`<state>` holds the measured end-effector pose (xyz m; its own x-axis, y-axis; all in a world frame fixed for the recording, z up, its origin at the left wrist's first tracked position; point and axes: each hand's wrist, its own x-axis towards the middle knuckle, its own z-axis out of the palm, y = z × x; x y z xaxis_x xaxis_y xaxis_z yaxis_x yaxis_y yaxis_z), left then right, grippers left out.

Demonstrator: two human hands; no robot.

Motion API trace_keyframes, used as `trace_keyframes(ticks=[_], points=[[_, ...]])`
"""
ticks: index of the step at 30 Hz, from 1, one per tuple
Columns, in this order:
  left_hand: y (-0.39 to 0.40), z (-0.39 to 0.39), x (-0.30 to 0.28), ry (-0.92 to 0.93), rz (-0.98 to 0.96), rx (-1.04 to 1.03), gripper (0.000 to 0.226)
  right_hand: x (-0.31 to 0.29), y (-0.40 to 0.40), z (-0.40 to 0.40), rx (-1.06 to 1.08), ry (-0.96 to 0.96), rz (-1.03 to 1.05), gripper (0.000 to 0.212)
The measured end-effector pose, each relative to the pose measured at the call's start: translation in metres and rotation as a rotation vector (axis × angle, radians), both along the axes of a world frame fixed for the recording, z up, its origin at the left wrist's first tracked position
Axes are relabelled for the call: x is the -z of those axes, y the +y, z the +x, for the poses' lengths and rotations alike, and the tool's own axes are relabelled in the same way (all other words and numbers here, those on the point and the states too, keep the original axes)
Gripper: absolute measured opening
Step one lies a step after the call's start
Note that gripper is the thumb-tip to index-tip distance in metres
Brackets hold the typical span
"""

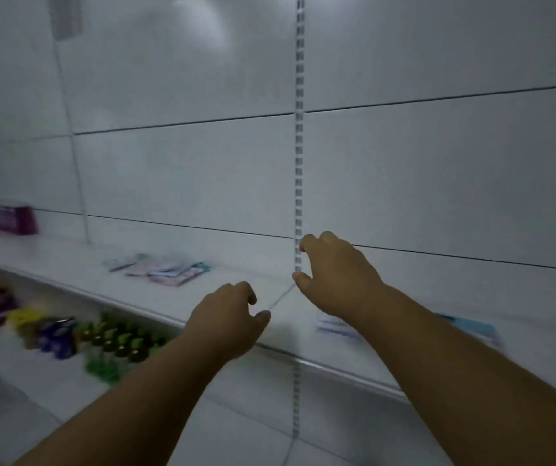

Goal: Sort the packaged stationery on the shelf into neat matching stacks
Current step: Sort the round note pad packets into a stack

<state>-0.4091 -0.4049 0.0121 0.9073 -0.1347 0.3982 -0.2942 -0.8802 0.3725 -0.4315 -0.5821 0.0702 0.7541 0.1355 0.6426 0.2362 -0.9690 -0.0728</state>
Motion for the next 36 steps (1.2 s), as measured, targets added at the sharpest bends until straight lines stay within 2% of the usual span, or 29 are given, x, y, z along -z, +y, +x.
trace_keyframes(ticks=[5, 11, 19, 24, 28, 31, 33, 36], points=[[0.162, 0.015, -0.002, 0.017, 0.034, -0.134, 0.041, -0.004, 0.155, 0.046, -0.092, 0.024, 0.029, 0.046], [0.252, 0.077, -0.004, 0.041, 0.033, -0.159, 0.039, -0.007, 0.242, 0.112, -0.091, 0.039, 0.025, 0.045], [0.247, 0.211, 0.007, 0.009, 0.041, -0.08, 0.039, 0.002, 0.248, 0.221, 0.025, 0.062, -0.009, 0.041], [0.238, 0.301, -0.001, 0.077, 0.114, -0.148, 0.054, 0.006, 0.249, 0.271, 0.09, 0.142, 0.01, 0.041], [0.224, 0.353, -0.001, 0.215, 0.221, -0.167, 0.079, 0.018, 0.253, 0.294, 0.147, 0.165, 0.031, 0.041], [0.224, 0.372, 0.003, 0.213, 0.334, -0.137, 0.078, 0.029, 0.258, 0.303, 0.215, 0.176, 0.061, 0.04], [0.228, 0.378, 0.002, 0.231, 0.266, -0.082, 0.077, 0.036, 0.264, 0.308, 0.257, 0.189, 0.076, 0.039], [0.24, 0.386, -0.003, 0.276, 0.021, 0.0, 0.069, 0.042, 0.276, 0.316, 0.315, 0.206, 0.106, 0.037]])
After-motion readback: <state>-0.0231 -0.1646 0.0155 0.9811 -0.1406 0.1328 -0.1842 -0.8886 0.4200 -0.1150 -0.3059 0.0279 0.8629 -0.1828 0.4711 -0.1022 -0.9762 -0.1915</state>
